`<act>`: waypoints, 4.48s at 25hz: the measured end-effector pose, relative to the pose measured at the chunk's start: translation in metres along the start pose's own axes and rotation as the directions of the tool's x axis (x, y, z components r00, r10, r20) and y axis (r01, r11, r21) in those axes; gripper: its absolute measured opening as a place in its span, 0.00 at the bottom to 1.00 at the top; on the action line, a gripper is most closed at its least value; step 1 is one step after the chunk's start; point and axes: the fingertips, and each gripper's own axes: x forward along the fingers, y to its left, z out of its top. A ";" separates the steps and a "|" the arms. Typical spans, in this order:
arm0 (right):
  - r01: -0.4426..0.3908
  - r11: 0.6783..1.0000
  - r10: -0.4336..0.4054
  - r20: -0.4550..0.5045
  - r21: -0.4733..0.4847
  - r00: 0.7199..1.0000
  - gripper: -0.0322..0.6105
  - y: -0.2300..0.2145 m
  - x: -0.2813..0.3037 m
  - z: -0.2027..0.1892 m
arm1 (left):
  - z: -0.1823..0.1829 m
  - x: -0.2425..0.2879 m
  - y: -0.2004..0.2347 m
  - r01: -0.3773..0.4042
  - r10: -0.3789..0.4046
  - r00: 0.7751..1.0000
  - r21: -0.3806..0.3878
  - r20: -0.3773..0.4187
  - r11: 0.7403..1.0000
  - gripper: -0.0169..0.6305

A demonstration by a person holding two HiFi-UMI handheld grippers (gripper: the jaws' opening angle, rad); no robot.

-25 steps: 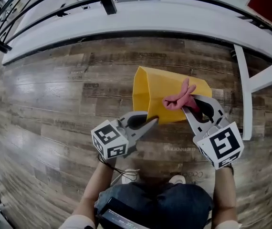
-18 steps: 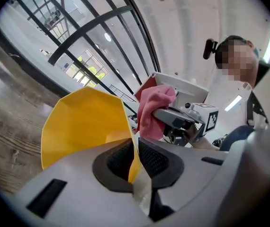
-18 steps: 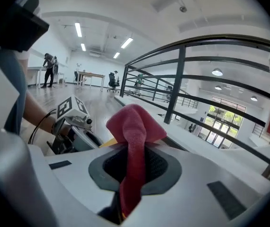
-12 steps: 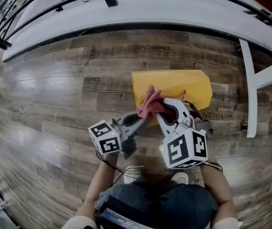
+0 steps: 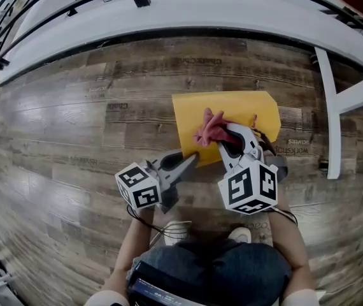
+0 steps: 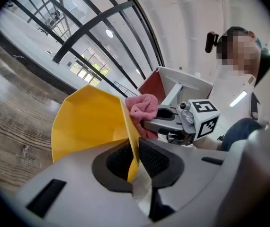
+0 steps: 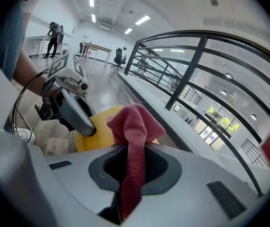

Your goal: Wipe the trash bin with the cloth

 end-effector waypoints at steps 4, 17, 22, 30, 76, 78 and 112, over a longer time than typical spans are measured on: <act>0.076 0.995 -0.073 -0.055 0.056 0.996 0.12 -0.025 -0.007 -0.030 | 0.001 0.002 0.000 -0.005 0.005 1.000 0.010 -0.008 1.000 0.09; 0.316 0.936 -0.271 -0.257 0.154 0.928 0.12 -0.093 -0.028 -0.132 | 0.001 0.001 0.001 -0.006 0.006 1.000 0.004 -0.015 1.000 0.09; 0.343 0.923 -0.293 -0.263 0.172 0.919 0.12 -0.097 -0.034 -0.136 | 0.001 0.001 0.003 -0.010 0.010 1.000 -0.013 -0.003 1.000 0.09; 0.148 0.988 -0.150 0.037 0.034 0.988 0.12 -0.028 -0.032 0.006 | 0.006 0.003 0.005 -0.044 0.044 0.999 -0.016 -0.007 0.999 0.09; 0.330 0.918 -0.272 -0.257 0.219 0.927 0.12 -0.092 -0.019 -0.137 | -0.010 0.007 -0.007 -0.014 0.077 0.970 0.264 -0.229 0.964 0.16; 0.332 0.919 -0.276 -0.256 0.214 0.926 0.12 -0.092 -0.019 -0.138 | -0.018 0.010 -0.005 -0.019 0.096 0.962 0.289 -0.256 0.957 0.19; -0.041 0.997 0.045 0.056 -0.059 0.997 0.12 0.028 0.000 0.021 | -0.030 0.023 -0.012 0.022 -0.018 0.968 0.013 -0.252 1.000 0.05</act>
